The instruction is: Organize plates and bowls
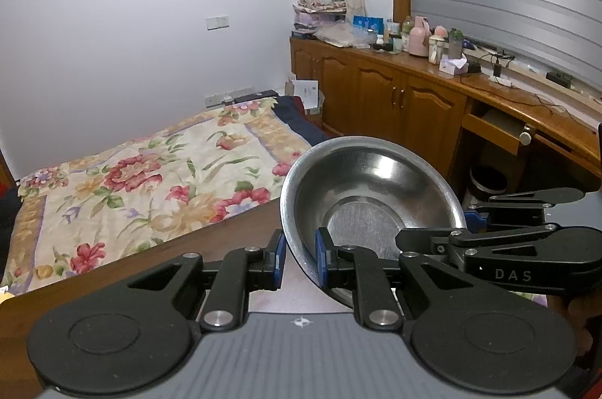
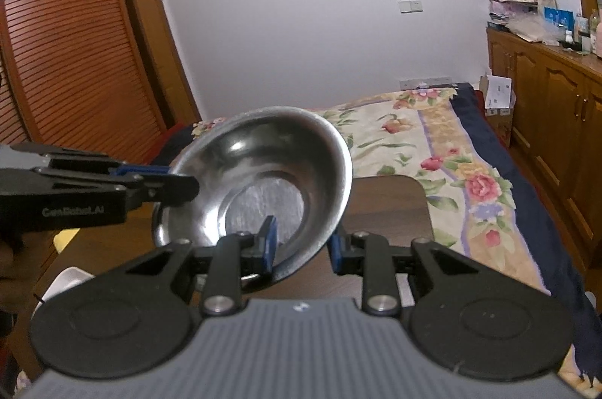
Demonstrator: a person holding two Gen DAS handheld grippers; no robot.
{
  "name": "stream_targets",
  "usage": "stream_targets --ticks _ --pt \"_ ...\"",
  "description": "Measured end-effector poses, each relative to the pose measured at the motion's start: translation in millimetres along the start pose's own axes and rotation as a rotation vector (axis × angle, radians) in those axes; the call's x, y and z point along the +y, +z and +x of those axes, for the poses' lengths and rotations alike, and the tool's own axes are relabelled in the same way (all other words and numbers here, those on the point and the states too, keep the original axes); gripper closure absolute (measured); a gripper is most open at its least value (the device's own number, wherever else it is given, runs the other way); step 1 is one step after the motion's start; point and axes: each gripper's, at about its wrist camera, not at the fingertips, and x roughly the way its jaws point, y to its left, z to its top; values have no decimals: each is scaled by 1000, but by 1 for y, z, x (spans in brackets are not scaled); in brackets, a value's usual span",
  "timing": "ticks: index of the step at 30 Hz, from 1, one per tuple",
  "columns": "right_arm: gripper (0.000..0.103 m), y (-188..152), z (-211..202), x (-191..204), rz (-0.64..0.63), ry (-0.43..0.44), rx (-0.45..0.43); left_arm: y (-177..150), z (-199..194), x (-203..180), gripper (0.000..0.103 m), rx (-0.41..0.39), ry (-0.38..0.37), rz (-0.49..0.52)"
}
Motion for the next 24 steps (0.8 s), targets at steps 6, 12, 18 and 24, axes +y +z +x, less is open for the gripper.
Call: stream_targets --ticks 6,12,18,24 --pt "73 0 -4 15 -21 25 -4 -11 -24 7 85 -41 31 0" --pt "73 -3 -9 35 -48 51 -16 -23 -49 13 85 -74 61 -4" --pt "73 -12 -12 56 -70 83 -4 -46 -70 25 85 -77 80 -33" --pt "73 -25 -7 76 -96 133 38 -73 -82 36 85 -44 111 -68"
